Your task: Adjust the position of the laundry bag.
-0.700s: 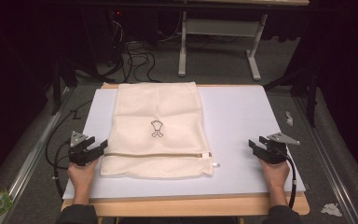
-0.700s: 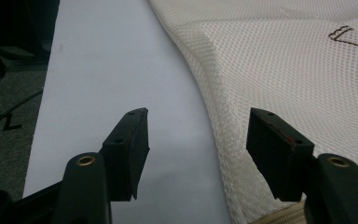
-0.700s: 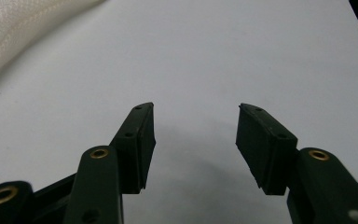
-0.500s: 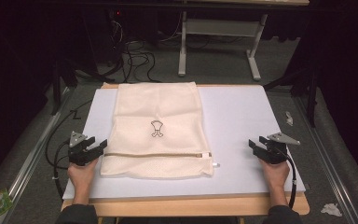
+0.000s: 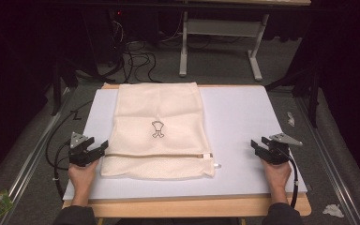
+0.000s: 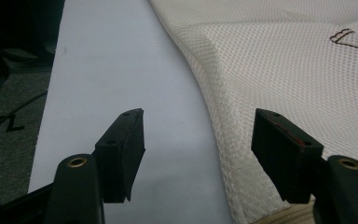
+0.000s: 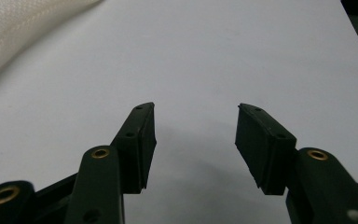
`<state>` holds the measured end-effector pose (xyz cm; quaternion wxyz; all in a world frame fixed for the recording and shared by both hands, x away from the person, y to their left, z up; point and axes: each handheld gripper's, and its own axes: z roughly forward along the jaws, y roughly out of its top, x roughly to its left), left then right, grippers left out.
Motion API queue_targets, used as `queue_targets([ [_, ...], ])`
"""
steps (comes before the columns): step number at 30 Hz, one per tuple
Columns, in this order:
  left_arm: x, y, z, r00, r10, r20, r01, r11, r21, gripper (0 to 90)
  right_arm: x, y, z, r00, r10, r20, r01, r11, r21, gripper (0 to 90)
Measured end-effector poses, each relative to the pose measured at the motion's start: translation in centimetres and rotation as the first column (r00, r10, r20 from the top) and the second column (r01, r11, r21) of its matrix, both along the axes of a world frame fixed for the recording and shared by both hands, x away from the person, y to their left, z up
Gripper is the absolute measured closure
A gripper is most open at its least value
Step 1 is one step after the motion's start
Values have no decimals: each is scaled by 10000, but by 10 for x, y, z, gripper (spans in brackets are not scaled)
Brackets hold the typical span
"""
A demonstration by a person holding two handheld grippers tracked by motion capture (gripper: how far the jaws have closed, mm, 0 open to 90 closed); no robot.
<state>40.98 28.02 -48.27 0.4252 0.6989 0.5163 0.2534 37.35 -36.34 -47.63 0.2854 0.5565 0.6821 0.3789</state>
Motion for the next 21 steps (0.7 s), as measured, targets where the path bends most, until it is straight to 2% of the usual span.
queue_targets([
  [2, 0, 0, 0, 10000, -88, 7, 88, 10000, -9, 340, 0, 0, 0, 10000, -18, 32, 18, 10000, 7, 487],
  [3, -1, 0, 0, 9999, -104, 70, 104, 9999, -8, 338, 0, -1, 0, 10000, -33, 47, 33, 10000, 13, 487],
  [4, -3, -1, 0, 9995, -47, 298, 46, 10000, 49, 334, 0, -1, 0, 9999, -113, 53, 113, 9999, 53, 490],
  [6, -4, -2, 0, 9993, -46, 373, 42, 9999, 91, 330, 0, -1, 0, 9999, -138, 27, 138, 9999, 74, 496],
  [10, -3, -3, 0, 9995, -77, 309, 71, 9998, 193, 329, -1, 0, 0, 9998, -142, 106, 142, 9999, 23, 499],
  [13, -2, -4, 0, 9998, -116, 136, 112, 9994, 320, 325, -1, -2, 0, 9999, -117, 91, 115, 9998, 147, 498],
  [16, -1, -3, 0, 10000, -68, 42, 67, 9996, 258, 325, -1, -3, 0, 9999, -43, 97, 41, 9997, 254, 495],
  [18, 0, -1, 0, 10000, -23, 31, 23, 10000, 69, 332, -1, -4, 0, 9999, -75, 106, 71, 9994, 349, 489],
  [21, 5, 3, 0, 9989, -7, -479, -10, 9994, -352, 320, -2, -5, 0, 9997, 25, 223, -36, 9988, 497, 489],
])
